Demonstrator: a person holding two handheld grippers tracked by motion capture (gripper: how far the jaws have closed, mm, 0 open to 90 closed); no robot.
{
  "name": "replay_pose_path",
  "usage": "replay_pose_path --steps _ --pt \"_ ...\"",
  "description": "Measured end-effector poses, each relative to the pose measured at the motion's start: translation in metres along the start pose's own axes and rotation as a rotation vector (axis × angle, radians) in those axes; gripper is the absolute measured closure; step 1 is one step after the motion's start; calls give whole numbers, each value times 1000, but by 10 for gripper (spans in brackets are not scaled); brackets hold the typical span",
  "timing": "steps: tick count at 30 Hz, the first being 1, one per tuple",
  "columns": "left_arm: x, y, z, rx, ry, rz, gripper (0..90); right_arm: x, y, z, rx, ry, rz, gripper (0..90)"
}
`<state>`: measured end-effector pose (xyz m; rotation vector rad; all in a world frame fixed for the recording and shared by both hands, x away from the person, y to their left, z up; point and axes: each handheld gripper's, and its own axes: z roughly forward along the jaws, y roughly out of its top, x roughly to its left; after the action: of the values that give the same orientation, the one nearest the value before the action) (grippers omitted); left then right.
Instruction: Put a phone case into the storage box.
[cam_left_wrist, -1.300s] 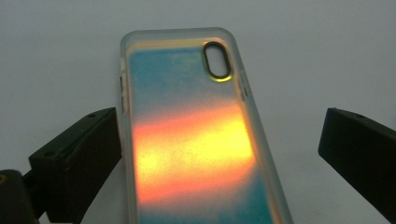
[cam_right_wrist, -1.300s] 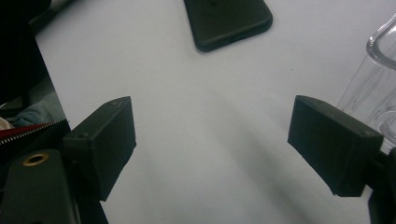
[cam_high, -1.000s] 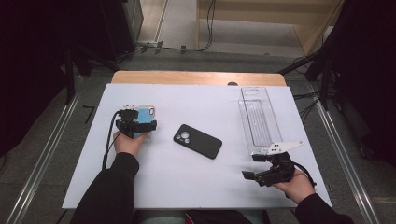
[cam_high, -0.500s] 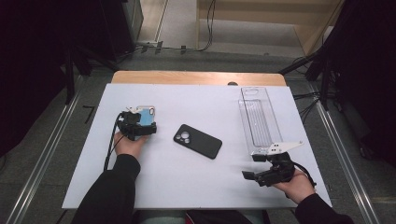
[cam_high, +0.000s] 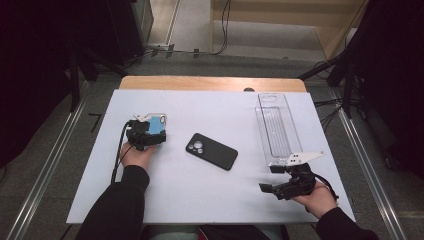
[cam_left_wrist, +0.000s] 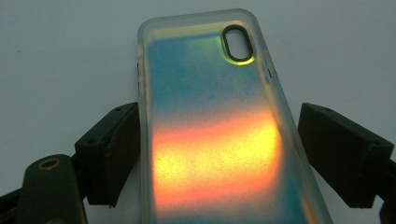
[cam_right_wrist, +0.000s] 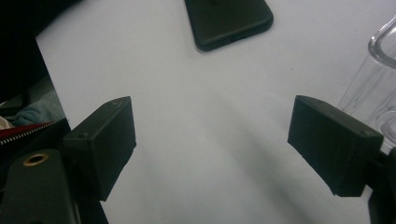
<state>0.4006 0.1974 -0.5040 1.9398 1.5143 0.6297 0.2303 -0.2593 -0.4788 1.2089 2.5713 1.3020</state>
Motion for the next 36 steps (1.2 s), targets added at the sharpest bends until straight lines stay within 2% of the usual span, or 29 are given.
replay_pose_path --steps 7,14,23,26,32,36 --pt "6 4 -3 -9 -33 -42 169 0 0 -1 -2 1 1 134" --pt "5 15 -17 -41 -76 -43 171 0 0 -1 -4 3 1 134" --pt "-7 24 -36 -69 -162 -6 171 1 0 -1 -7 2 -4 134" --pt "-13 27 -44 -75 -195 30 171 1 0 -1 -7 -1 -8 133" --pt "-25 27 -57 -89 -269 49 171 1 0 -1 -7 -2 -8 134" --pt "-30 27 -66 -101 -298 56 171 1 0 -1 -9 -11 -12 133"
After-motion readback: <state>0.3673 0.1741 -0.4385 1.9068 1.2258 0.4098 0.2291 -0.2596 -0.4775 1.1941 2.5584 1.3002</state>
